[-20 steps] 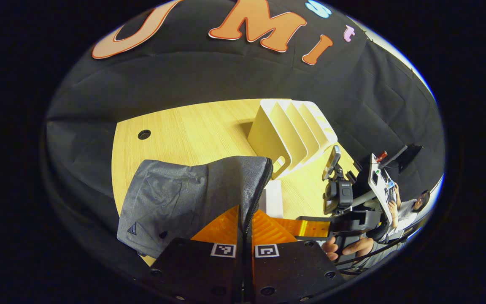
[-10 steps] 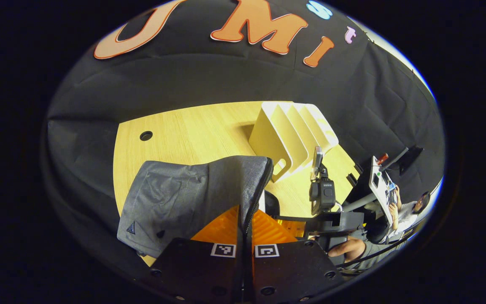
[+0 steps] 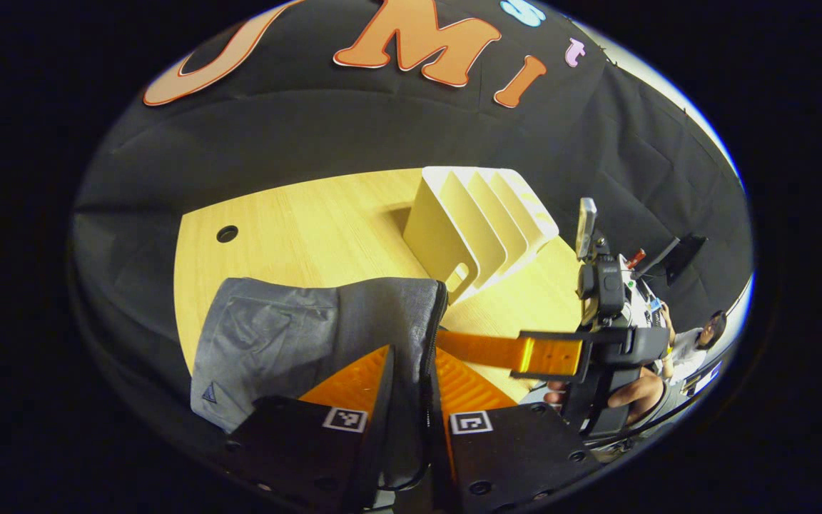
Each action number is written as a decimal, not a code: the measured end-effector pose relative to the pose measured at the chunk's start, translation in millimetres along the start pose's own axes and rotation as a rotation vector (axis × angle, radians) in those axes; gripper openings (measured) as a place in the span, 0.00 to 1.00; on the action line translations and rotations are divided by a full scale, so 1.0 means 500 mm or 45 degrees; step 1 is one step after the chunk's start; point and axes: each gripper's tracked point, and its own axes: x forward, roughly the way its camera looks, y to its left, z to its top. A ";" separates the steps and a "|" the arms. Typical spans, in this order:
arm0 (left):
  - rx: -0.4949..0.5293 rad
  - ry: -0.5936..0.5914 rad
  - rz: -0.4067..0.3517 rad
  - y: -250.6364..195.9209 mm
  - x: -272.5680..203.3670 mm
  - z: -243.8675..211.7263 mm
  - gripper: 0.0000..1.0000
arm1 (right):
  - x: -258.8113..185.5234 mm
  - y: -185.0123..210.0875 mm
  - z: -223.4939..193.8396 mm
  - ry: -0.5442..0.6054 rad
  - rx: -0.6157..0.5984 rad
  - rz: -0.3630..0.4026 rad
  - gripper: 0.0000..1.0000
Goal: Open the schoolbag, grab two books from the bookshelf and put them into the schoolbag.
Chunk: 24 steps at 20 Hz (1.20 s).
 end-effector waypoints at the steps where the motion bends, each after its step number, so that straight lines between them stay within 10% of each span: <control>1: 0.002 0.005 -0.006 -0.003 0.004 -0.003 0.34 | -0.014 -0.010 0.019 -0.042 -0.023 -0.024 0.98; 10: 0.089 -0.095 -0.058 -0.095 0.014 0.041 0.89 | -0.143 -0.058 0.196 -0.314 -0.242 -0.176 0.98; 24: 0.010 -0.584 0.227 -0.278 0.051 0.213 0.98 | -0.347 -0.105 0.487 -0.599 -0.754 -0.209 0.98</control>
